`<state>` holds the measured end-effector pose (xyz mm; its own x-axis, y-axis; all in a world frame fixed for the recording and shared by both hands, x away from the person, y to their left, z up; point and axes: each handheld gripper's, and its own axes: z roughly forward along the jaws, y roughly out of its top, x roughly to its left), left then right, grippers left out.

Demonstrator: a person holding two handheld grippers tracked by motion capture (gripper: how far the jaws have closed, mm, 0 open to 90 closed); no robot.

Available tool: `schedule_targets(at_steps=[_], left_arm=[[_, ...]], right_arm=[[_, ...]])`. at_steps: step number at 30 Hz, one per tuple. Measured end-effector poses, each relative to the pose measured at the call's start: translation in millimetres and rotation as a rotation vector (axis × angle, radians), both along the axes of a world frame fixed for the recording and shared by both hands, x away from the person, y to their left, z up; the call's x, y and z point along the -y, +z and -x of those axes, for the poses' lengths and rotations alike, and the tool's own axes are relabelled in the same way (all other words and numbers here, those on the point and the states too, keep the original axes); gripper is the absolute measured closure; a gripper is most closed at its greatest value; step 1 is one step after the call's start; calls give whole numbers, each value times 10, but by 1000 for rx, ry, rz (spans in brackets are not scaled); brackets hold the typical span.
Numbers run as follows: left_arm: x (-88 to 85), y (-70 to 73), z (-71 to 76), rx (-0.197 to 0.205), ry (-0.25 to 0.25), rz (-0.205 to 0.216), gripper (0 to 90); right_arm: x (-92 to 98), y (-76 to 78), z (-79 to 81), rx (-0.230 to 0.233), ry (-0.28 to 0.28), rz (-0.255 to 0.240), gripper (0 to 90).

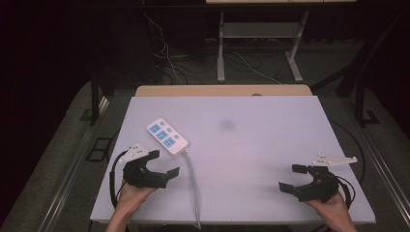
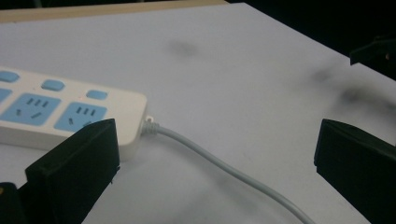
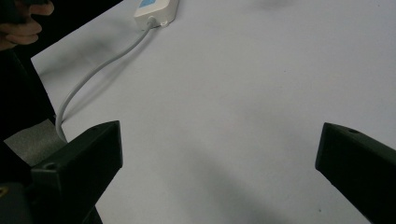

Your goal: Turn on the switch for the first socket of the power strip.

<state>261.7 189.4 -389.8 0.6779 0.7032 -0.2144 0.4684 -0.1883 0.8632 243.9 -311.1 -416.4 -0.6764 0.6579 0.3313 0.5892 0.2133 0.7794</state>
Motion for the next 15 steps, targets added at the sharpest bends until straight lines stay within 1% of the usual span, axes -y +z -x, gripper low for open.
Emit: schedule_targets(at_steps=[2,5,7,8,12,15], left_arm=[[15,-44,30,-2,-7,-9,0],[23,-104,62,-2,-11,-7,0],[21,-142,72,-10,-18,3,0],[24,-161,78,-12,-19,-2,0],[36,-229,87,-25,-27,-6,0],[50,-264,69,-38,-48,-4,0]], right_arm=[[-2,-2,0,0,0,0,2],[-9,-2,4,0,3,0,2],[-10,-5,6,0,4,-1,2],[-11,-9,8,-2,3,-1,2],[-15,-21,11,-6,6,1,2],[-17,-26,10,-5,8,0,2]])
